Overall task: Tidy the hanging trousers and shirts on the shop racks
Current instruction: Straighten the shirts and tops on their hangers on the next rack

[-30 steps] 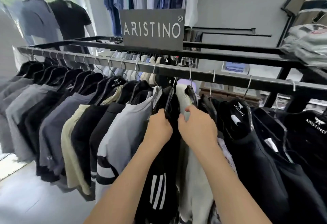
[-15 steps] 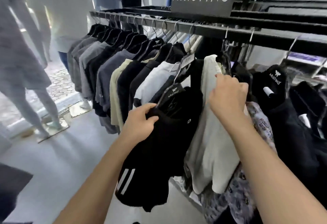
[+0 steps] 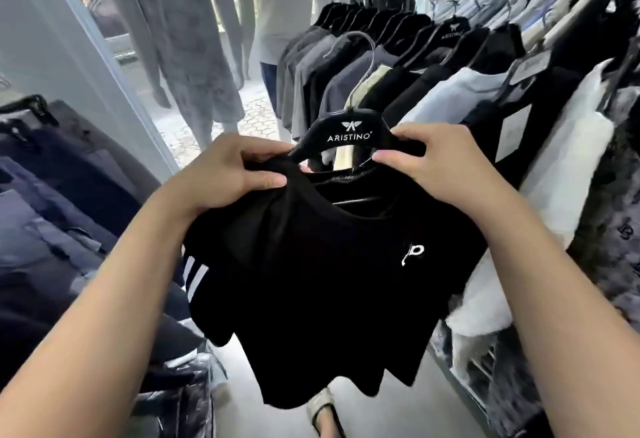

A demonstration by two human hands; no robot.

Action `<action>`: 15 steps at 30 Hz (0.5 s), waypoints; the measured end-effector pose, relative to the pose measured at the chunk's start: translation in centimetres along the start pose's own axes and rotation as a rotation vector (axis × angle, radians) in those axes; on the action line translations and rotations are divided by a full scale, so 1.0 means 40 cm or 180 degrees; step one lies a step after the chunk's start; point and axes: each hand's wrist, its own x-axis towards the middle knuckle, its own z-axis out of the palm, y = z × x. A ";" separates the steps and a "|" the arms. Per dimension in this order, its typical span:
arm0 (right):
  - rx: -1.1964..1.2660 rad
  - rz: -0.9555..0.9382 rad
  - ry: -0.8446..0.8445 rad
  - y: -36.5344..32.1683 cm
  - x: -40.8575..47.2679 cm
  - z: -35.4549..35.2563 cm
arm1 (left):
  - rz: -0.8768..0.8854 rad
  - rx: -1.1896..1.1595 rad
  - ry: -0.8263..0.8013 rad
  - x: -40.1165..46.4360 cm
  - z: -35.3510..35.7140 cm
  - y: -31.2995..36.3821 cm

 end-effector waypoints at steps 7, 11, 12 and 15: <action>-0.0257 -0.0411 -0.0446 -0.021 0.077 0.080 | -0.0356 0.0556 0.0271 -0.072 -0.084 -0.069; -0.0418 -0.0529 -0.0589 -0.039 0.099 0.108 | -0.0458 0.0599 0.0375 -0.084 -0.102 -0.108; -0.0457 -0.0550 -0.0656 -0.043 0.103 0.112 | -0.0455 0.0606 0.0370 -0.085 -0.104 -0.117; -0.0505 -0.0622 -0.0867 -0.045 0.108 0.123 | -0.0515 0.0575 0.0345 -0.084 -0.114 -0.154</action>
